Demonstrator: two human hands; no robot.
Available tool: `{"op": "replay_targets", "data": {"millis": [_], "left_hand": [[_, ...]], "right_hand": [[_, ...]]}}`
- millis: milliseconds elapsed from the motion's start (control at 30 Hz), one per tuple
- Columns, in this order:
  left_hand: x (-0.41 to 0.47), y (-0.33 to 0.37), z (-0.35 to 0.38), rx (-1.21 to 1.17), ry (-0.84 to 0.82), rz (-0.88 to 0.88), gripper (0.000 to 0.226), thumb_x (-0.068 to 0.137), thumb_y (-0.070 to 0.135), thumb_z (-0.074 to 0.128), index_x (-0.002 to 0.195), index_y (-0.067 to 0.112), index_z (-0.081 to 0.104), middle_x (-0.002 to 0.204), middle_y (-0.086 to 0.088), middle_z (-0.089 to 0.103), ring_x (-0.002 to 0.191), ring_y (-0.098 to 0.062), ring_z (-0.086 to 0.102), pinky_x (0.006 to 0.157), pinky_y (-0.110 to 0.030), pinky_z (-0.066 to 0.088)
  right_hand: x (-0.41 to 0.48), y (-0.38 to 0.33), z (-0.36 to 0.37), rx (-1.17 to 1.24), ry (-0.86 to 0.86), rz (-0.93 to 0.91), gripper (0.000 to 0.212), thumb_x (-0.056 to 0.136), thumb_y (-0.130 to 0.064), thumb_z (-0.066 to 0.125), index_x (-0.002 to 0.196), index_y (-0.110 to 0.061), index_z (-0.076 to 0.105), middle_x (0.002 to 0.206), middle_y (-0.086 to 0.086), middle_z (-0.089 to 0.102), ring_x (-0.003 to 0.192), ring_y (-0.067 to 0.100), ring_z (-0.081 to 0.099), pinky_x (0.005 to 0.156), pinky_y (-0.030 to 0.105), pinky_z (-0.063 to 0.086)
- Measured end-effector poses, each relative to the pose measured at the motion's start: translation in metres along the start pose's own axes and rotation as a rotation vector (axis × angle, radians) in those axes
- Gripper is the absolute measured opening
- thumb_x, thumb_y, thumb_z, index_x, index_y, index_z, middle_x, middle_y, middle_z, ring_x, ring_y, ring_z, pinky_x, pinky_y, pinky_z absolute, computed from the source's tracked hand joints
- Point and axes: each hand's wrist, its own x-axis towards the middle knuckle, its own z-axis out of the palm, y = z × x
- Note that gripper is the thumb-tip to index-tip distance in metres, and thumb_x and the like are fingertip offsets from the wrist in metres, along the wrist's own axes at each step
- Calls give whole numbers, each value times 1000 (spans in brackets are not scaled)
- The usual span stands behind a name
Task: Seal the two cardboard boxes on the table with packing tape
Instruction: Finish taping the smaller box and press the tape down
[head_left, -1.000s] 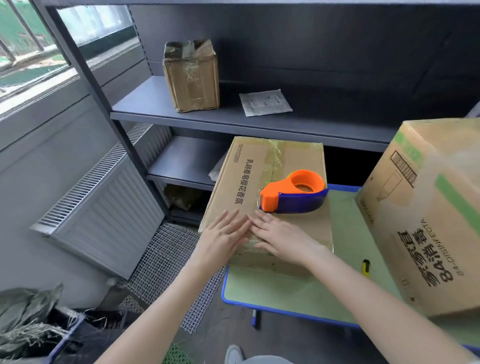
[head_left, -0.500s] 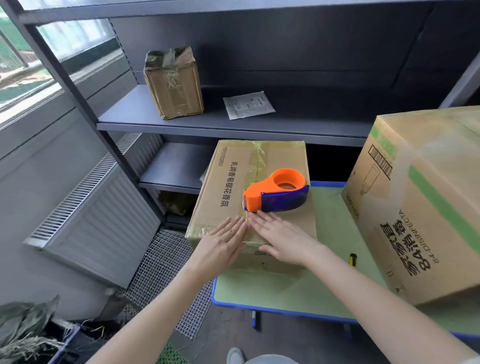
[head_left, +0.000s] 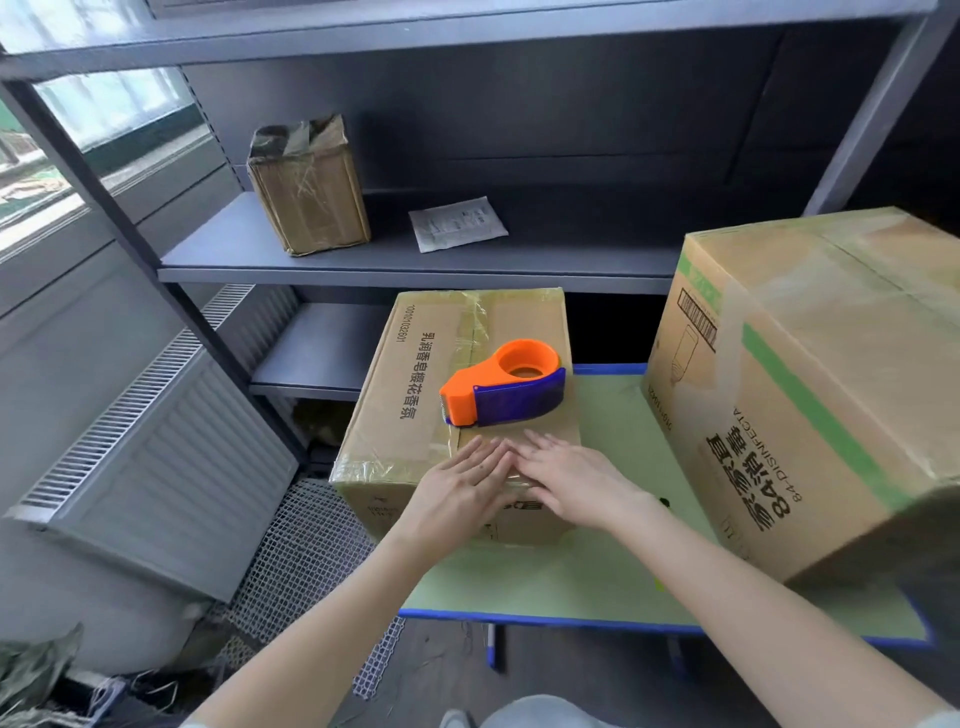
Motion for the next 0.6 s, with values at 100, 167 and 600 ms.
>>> {"op": "replay_targets", "data": {"millis": [100, 167, 600], "left_hand": [[8, 10, 3, -40, -36, -5, 48, 59, 0, 85, 104, -5, 69, 109, -16, 68, 102, -27, 65, 85, -43, 54], [5, 14, 6, -40, -25, -36, 52, 55, -7, 82, 105, -5, 69, 110, -16, 67, 103, -27, 65, 83, -41, 55], [45, 53, 28, -148, -13, -14, 37, 75, 7, 77, 109, -4, 67, 115, -15, 65, 107, -28, 63, 88, -46, 52]], "right_hand": [[-4, -1, 0, 41, 14, 23, 43, 99, -25, 41, 141, -13, 38, 154, 3, 23, 144, 16, 11, 116, 24, 7], [-4, 1, -4, 65, -42, 8, 44, 99, -27, 41, 141, -13, 38, 156, 2, 18, 144, 16, 7, 115, 25, 7], [-56, 41, -1, 112, 3, 323, 59, 96, -5, 36, 149, -20, 15, 156, -1, 18, 143, 14, 16, 116, 33, 21]]}}
